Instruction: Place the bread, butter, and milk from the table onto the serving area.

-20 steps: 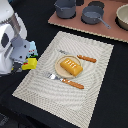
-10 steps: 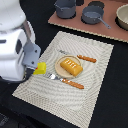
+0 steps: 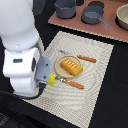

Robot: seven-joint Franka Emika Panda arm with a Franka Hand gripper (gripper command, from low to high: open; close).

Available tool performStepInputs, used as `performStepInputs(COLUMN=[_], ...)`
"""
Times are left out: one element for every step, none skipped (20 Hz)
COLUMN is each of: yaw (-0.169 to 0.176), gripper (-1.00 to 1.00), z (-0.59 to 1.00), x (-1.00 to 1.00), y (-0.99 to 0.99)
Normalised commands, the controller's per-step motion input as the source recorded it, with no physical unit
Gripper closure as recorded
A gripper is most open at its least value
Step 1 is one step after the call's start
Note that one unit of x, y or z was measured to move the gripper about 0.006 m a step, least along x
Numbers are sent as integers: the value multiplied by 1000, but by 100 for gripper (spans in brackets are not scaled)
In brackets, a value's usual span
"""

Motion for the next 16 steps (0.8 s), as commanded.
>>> performStepInputs(yaw=[-35,-38,-35,-39,-38,-36,-32,-28,-16,0,0,-3,0,0,-1,-18], gripper=[100,100,100,100,100,100,100,100,100,100,-100,-100,-100,-100,-100,-100], z=[-154,-171,-211,-223,-217,-217,-214,-223,-191,-49,169,766,1000,1000,1000,1000], x=[937,909,823,743,683,660,643,543,426,311,217,289,263,243,143,97], y=[-226,-183,-149,-80,-69,-34,0,0,0,0,0,26,163,111,91,174])
